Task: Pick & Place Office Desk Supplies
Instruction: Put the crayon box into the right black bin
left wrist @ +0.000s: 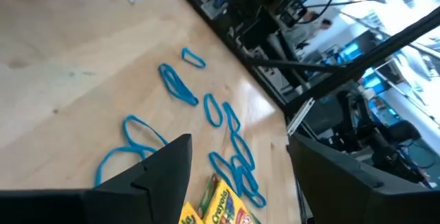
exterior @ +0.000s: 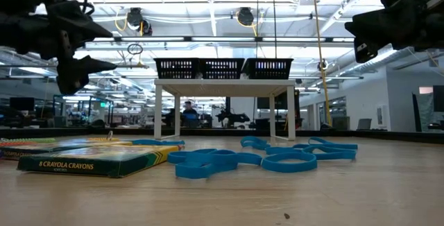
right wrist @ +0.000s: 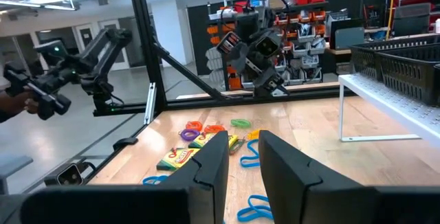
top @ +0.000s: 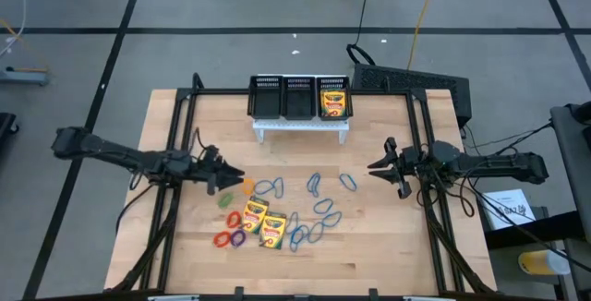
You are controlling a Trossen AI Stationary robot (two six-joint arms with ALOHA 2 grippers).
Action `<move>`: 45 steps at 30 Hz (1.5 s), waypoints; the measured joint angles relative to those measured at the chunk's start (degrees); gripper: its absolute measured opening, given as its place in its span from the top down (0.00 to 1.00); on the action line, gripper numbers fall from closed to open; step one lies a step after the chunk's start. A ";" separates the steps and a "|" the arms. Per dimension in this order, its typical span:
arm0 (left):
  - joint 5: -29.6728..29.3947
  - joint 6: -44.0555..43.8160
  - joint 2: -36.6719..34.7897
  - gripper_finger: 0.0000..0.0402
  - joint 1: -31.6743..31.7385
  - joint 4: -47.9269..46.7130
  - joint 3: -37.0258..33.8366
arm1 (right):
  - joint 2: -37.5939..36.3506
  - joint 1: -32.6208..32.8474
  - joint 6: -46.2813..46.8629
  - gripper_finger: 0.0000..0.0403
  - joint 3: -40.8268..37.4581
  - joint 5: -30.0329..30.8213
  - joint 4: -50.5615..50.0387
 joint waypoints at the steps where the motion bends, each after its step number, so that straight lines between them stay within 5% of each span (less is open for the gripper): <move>1: -0.15 -1.17 1.85 0.37 -0.27 0.16 1.11 | 0.00 0.00 0.00 0.82 0.00 0.00 0.00; 5: 2.18 -3.13 10.25 0.39 -1.12 0.11 7.00 | 0.01 0.00 0.00 0.82 0.00 0.00 0.01; 15: 11.64 10.40 31.20 0.41 -1.28 -7.44 24.09 | 0.00 0.00 0.00 0.82 0.00 0.00 0.02; 19: 14.46 14.73 38.38 0.41 -1.36 -10.45 27.21 | 0.00 0.00 0.00 0.82 0.00 0.00 0.02; 25: 22.60 10.08 43.95 0.41 -1.29 -17.20 27.41 | 0.02 0.00 0.01 0.82 0.00 0.00 0.02; 38: 8.32 2.72 44.11 0.41 -0.05 -30.46 27.15 | 0.01 0.00 0.01 0.82 0.00 0.00 0.02; 45: 8.10 12.49 44.11 0.41 0.58 -28.45 27.10 | 0.00 0.00 0.02 0.82 0.00 0.00 0.02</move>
